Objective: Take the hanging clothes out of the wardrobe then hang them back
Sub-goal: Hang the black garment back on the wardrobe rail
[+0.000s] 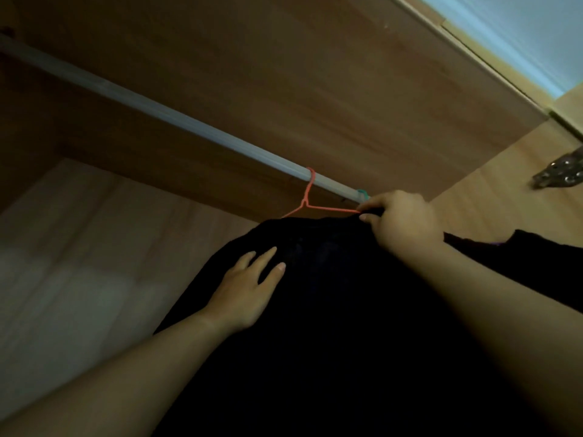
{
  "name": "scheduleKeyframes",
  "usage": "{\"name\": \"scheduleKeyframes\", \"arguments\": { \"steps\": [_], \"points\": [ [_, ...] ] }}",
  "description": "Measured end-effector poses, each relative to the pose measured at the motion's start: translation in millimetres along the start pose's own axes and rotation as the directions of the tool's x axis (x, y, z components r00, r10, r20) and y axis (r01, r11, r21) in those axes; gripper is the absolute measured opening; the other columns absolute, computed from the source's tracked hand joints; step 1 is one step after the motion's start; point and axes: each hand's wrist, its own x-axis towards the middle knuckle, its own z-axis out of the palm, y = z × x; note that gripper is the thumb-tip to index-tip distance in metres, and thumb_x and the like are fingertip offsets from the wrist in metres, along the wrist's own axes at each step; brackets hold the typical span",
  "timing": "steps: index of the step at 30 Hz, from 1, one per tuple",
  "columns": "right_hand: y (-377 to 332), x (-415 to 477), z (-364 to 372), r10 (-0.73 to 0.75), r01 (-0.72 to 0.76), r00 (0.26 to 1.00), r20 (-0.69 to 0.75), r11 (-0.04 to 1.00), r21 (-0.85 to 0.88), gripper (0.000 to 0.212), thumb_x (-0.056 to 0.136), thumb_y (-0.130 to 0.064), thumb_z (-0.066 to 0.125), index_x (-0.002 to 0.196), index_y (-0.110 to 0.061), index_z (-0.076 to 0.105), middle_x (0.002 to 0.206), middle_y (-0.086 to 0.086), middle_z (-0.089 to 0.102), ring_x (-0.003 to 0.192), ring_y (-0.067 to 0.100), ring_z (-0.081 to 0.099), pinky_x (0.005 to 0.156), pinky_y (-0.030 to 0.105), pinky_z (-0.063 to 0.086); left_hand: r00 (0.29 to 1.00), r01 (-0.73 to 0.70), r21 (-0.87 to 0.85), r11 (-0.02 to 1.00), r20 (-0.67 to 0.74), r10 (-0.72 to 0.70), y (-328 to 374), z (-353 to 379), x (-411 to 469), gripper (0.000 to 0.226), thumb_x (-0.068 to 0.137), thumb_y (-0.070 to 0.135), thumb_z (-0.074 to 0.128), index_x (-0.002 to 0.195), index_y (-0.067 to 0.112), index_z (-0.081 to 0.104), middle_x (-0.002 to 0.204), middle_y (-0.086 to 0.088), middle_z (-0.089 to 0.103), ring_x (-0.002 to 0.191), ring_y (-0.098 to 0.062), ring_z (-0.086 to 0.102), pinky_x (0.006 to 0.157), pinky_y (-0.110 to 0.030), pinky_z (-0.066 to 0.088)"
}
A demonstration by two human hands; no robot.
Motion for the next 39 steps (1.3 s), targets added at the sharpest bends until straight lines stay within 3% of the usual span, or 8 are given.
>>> {"name": "scheduleKeyframes", "arguments": {
  "steps": [5, 8, 11, 18, 23, 29, 33, 39],
  "points": [
    [-11.7, -34.7, -7.8, -0.113, 0.100, 0.990, -0.079, 0.983, -0.153, 0.028, 0.092, -0.036, 0.052, 0.118, -0.030, 0.061, 0.110, 0.002, 0.052, 0.100, 0.026, 0.054, 0.068, 0.029, 0.039, 0.993, -0.033, 0.037, 0.999, -0.111, 0.037, 0.1, 6.2, -24.1, 0.052, 0.094, 0.054, 0.032, 0.144, 0.042, 0.026, 0.156, 0.004, 0.016, 0.144, -0.019, 0.012, 0.117, -0.037, 0.014],
    [-9.3, -65.2, 2.0, -0.233, 0.206, 0.967, -0.103, 0.953, -0.223, 0.040, 0.092, -0.041, 0.049, 0.126, -0.021, 0.057, 0.138, 0.010, 0.042, 0.124, 0.031, 0.042, 0.097, 0.041, 0.038, 0.989, -0.033, 0.045, 0.998, -0.141, 0.039, 3.2, 10.3, -45.5, 0.053, 0.094, 0.053, 0.033, 0.145, 0.041, 0.025, 0.157, 0.005, 0.015, 0.144, -0.016, 0.010, 0.116, -0.034, 0.012],
    [-5.4, -110.8, 14.2, -0.294, 0.280, 0.955, -0.047, 0.941, -0.189, 0.047, 0.087, -0.045, 0.043, 0.123, -0.019, 0.061, 0.143, 0.013, 0.043, 0.131, 0.034, 0.038, 0.106, 0.051, 0.030, 0.991, -0.037, 0.087, 0.995, -0.128, 0.048, 6.0, 14.3, -75.7, 0.054, 0.093, 0.052, 0.035, 0.145, 0.042, 0.023, 0.157, 0.008, 0.012, 0.144, -0.015, 0.009, 0.115, -0.033, 0.013],
    [13.9, -221.1, 34.9, -0.238, 0.251, 0.968, 0.086, 0.946, -0.207, 0.051, 0.083, -0.051, 0.041, 0.118, -0.022, 0.064, 0.127, 0.008, 0.060, 0.118, 0.027, 0.056, 0.097, 0.044, 0.041, 0.997, -0.030, 0.209, 0.977, 0.077, 0.015, 5.4, 31.2, -165.5, 0.066, 0.083, 0.065, 0.032, 0.145, 0.048, 0.016, 0.157, 0.013, 0.008, 0.143, -0.011, 0.012, 0.116, -0.034, 0.021],
    [24.3, -300.1, 28.2, -0.229, 0.272, 0.951, 0.209, 0.939, -0.210, 0.054, 0.087, -0.051, 0.032, 0.124, -0.022, 0.059, 0.133, 0.008, 0.055, 0.123, 0.027, 0.052, 0.102, 0.043, 0.034, 0.966, 0.019, 0.195, 0.981, 0.251, -0.069, 10.1, 49.5, -239.6, 0.068, 0.085, 0.063, 0.035, 0.146, 0.047, 0.009, 0.156, 0.017, 0.004, 0.142, -0.007, 0.009, 0.117, -0.033, 0.017],
    [23.4, -405.0, -8.3, -0.124, 0.225, 0.892, 0.434, 0.956, -0.189, 0.055, 0.091, -0.051, 0.028, 0.132, -0.023, 0.051, 0.138, 0.006, 0.050, 0.129, 0.025, 0.045, 0.106, 0.042, 0.028, 0.891, -0.012, 0.270, 0.963, 0.439, -0.112, 14.4, 61.8, -329.4, 0.065, 0.089, 0.066, 0.031, 0.145, 0.048, 0.004, 0.156, 0.019, -0.001, 0.143, -0.006, 0.003, 0.117, -0.043, 0.016],
    [15.9, -479.5, -51.3, 0.002, 0.120, 0.864, 0.503, 0.970, -0.211, 0.056, 0.092, -0.050, 0.025, 0.131, -0.021, 0.053, 0.136, 0.007, 0.052, 0.126, 0.026, 0.048, 0.102, 0.045, 0.038, 0.818, -0.021, 0.229, 0.973, 0.563, -0.115, 20.7, 66.0, -401.1, 0.079, 0.070, 0.079, 0.008, 0.144, 0.051, 0.002, 0.155, 0.020, 0.004, 0.142, -0.003, 0.002, 0.116, -0.045, 0.016],
    [1.2, -610.6, -137.7, 0.265, -0.107, 0.716, 0.646, 0.956, -0.274, 0.056, 0.093, -0.051, 0.026, 0.136, -0.022, 0.047, 0.139, 0.007, 0.048, 0.128, 0.027, 0.045, 0.098, 0.047, 0.045, 0.749, -0.005, 0.129, 0.992, 0.658, -0.082, 29.7, 85.9, -527.1, 0.079, 0.076, 0.075, 0.005, 0.146, 0.042, 0.017, 0.154, 0.011, 0.021, 0.143, -0.013, 0.015, 0.113, -0.051, 0.022]
  ]
}}
